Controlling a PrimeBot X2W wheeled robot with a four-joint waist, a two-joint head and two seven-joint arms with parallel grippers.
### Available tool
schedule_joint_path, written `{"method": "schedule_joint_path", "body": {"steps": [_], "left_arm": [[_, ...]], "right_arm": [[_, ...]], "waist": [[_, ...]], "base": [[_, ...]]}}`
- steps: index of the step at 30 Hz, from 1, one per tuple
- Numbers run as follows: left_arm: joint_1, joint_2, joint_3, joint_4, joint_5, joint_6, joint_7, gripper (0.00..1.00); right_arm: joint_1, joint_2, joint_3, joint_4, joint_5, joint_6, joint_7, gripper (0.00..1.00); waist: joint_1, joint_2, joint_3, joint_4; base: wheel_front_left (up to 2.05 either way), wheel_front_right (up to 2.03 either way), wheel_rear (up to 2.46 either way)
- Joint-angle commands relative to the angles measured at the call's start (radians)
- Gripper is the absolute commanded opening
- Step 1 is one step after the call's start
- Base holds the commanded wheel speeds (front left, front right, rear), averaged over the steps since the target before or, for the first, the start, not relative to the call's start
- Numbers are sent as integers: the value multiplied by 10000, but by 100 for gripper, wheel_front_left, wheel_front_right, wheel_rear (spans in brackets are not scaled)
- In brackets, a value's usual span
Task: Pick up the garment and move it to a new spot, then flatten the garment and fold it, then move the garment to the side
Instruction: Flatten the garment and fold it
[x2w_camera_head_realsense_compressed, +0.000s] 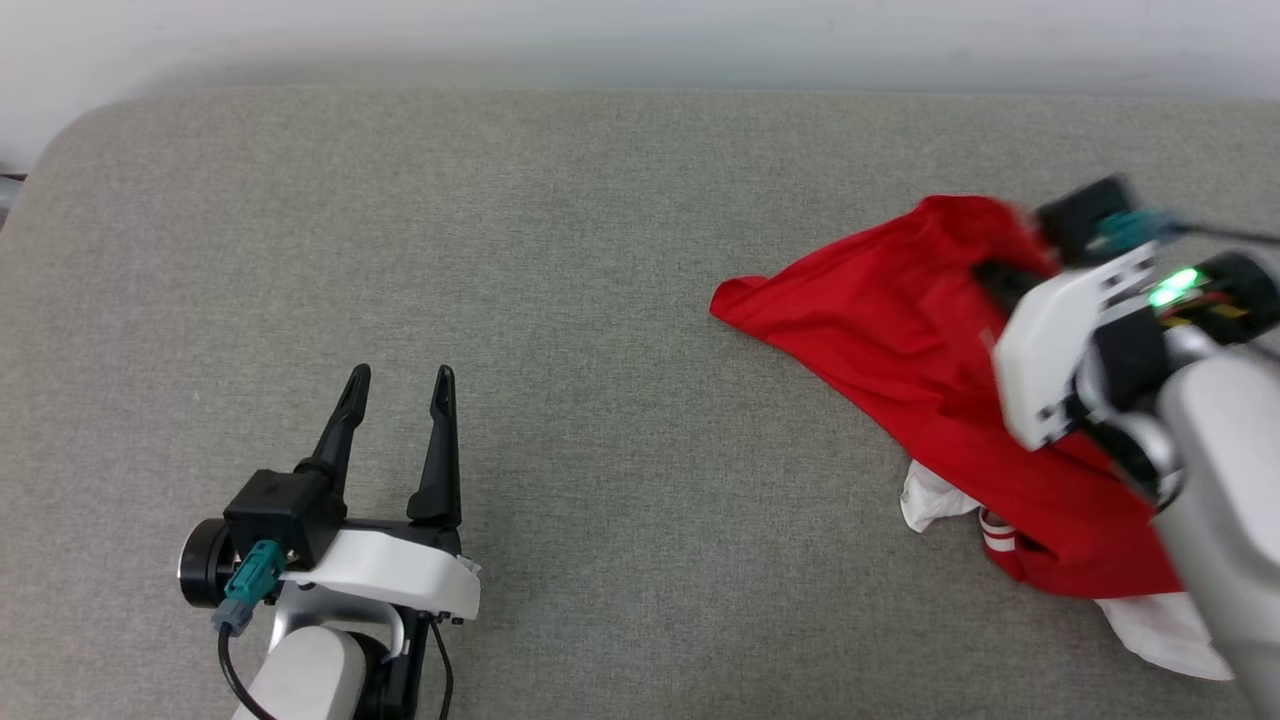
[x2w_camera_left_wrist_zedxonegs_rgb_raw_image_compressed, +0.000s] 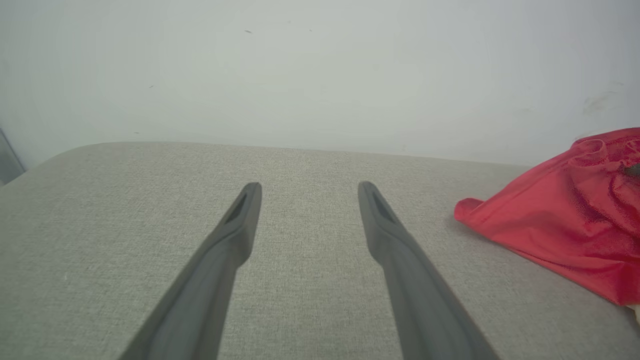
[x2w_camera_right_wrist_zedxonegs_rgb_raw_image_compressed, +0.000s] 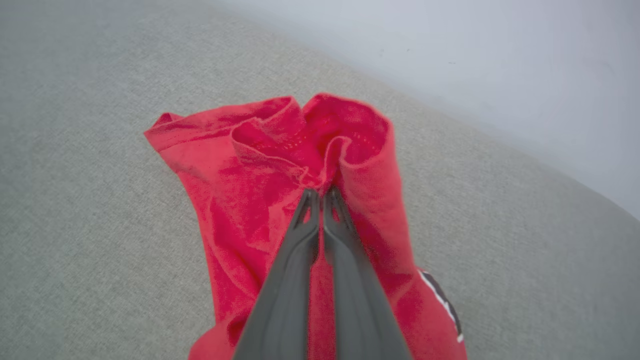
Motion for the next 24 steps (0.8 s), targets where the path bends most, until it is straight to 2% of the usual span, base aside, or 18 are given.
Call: {"method": "schedule_joint_path", "body": {"steps": [1,8,17,24], "left_arm": [[50,-39,58,-46,96,-42,-49,100],[-46,-91,127,-41,167,-164,-49,100],[-158,-147,121,22,308,-292,-50,100],[-57,-100,208,106,345,-305,-50,100]], "right_arm": [[-196,-22,-912,129,-306,-14,-200,0],[334,61,-4567,776,-1082,-14,-532,0],[1463,636,-8816,2005,-1950,-12,-1232,0],[2015,1328,-10220,2304,-2716,-15,-1902,0]], "waist": [[0,0,42,-64],[0,0,267,-130],[0,0,411,-63],[0,0,346,-156]], "base": [[0,0,0],[0,0,0],[0,0,0],[0,0,0]]}}
